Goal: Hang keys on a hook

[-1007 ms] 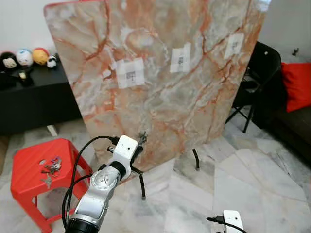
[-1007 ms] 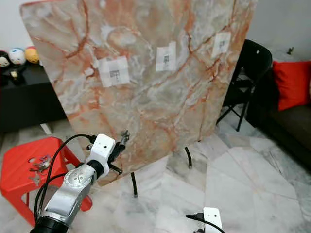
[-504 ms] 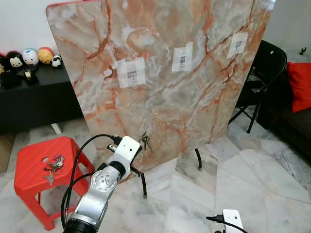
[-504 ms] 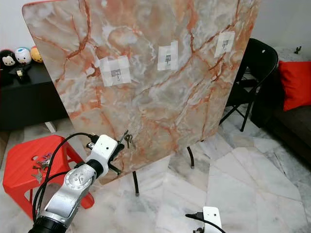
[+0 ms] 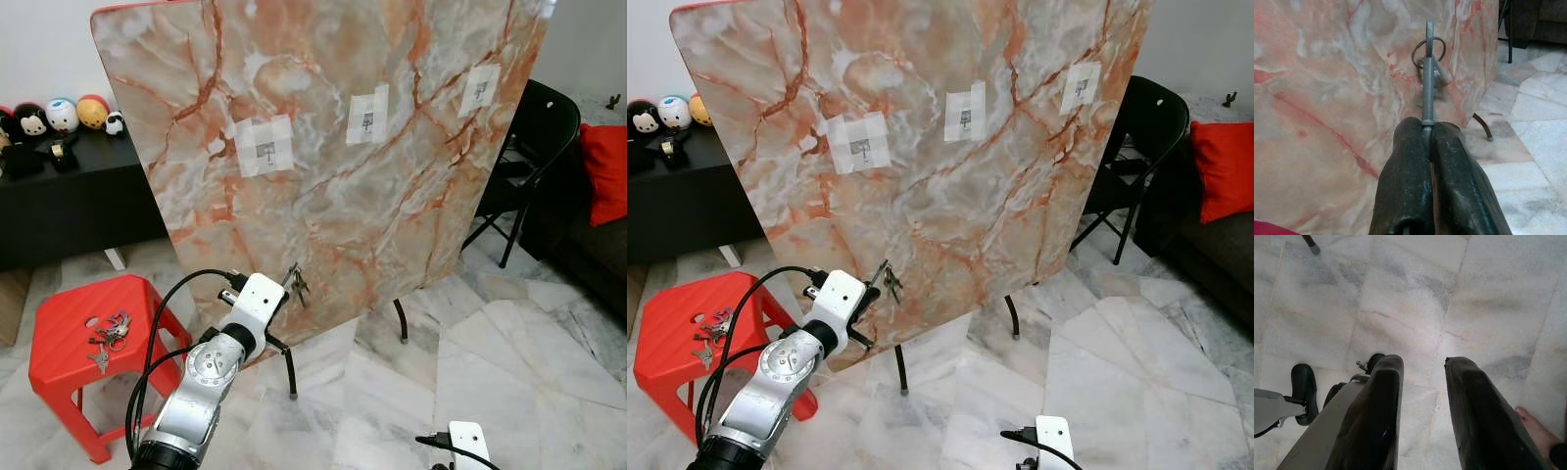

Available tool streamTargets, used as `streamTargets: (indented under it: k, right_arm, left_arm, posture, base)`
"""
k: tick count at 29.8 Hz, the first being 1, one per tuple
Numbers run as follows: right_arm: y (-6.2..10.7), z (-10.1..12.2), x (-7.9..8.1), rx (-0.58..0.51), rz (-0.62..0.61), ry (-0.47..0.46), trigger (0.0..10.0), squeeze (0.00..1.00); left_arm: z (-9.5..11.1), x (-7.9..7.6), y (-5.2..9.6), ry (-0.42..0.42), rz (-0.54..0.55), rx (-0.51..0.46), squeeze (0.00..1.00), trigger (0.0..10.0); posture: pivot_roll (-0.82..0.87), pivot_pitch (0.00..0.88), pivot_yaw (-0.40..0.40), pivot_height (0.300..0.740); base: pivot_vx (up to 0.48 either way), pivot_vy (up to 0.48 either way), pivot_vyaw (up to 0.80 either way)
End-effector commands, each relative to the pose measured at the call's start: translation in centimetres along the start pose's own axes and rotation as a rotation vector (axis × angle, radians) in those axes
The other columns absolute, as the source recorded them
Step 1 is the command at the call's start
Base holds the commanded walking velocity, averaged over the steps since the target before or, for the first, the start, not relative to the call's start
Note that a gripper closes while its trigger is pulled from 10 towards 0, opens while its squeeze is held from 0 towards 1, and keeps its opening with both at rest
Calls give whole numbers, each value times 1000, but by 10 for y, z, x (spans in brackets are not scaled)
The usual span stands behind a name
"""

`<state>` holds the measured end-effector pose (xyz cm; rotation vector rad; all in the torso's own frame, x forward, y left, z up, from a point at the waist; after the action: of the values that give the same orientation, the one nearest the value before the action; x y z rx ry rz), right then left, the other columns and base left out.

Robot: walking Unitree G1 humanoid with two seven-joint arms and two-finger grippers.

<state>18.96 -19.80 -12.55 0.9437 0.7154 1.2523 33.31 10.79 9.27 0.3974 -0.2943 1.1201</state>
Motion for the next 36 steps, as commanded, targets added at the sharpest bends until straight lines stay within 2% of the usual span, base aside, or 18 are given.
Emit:
streamTargets:
  k: [1, 6, 12, 15, 36]
  right_arm:
    - [0, 1, -1, -7, 0, -1, 10000, 0]
    - [0, 1, 0, -2, 10, 36, 10000, 0]
    - [0, 2, 1, -6, 18, 50, 10000, 0]
    - [0, 2, 2, -9, 22, 24, 10000, 0]
    - [0, 5, 0, -11, 9, 41, 10000, 0]
  left_arm:
    - [8, 5, -3, -15, 15, -31, 0, 10000]
    - [8, 8, -4, -10, 29, -31, 0, 10000]
    - [10, 8, -4, -5, 30, -37, 0, 10000]
    - [11, 8, -5, -3, 33, -39, 0, 10000]
    - [12, 5, -4, -14, 8, -44, 0, 10000]
  posture:
    - [59, 0, -47, 740]
    - [60, 0, -46, 740]
    - [60, 0, -46, 740]
    - [59, 0, -49, 740]
    - [70, 0, -61, 740]
  base:
    - [0, 0, 0]
    - [96, 0, 0]
    - [259, 0, 703]
    - [270, 0, 0]
    - [276, 0, 0]
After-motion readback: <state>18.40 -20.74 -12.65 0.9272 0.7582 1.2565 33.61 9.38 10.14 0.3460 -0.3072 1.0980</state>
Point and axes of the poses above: a point about 5 cm out from each wrist's last joint towards the gripper, its own y axis pointing back from the gripper into the wrist, its own z axis along the axis of the wrist's last joint, x = y × z, the point moved 4 cm from there along -y, pointing out of the wrist towards the gripper, and after that the axes turned 8 degrees about -y, right-handed, at the moved point
